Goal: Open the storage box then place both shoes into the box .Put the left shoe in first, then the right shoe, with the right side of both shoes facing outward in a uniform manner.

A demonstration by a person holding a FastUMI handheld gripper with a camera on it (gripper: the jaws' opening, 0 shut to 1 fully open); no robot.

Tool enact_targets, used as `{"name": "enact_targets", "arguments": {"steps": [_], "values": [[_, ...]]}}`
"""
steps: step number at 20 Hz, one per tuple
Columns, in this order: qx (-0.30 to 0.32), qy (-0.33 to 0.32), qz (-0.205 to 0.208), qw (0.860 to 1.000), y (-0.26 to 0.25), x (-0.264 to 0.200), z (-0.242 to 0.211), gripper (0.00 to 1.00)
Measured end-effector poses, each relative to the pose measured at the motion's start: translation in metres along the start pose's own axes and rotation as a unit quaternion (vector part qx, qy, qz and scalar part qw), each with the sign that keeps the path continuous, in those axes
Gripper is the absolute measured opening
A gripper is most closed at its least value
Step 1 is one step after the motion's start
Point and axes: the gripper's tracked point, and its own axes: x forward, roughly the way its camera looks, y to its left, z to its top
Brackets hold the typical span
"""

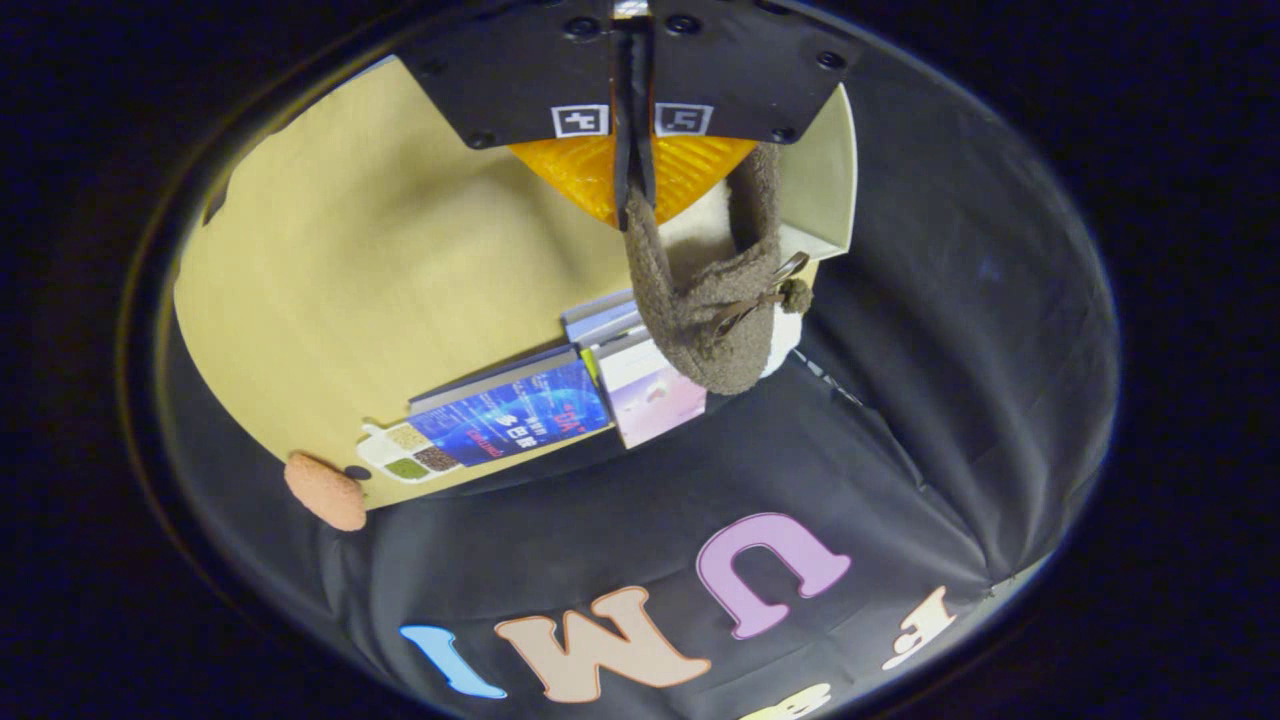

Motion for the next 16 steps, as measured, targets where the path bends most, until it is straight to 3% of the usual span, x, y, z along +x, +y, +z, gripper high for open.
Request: {"name": "enact_targets", "arguments": {"steps": [8, 16], "values": [[0.001, 0.01, 0.015, 1.0, 0.057, 0.007, -0.027, 0.03], [0.016, 0.031, 0.004, 0.999, 0.066, 0.006, -0.059, 0.03]]}}
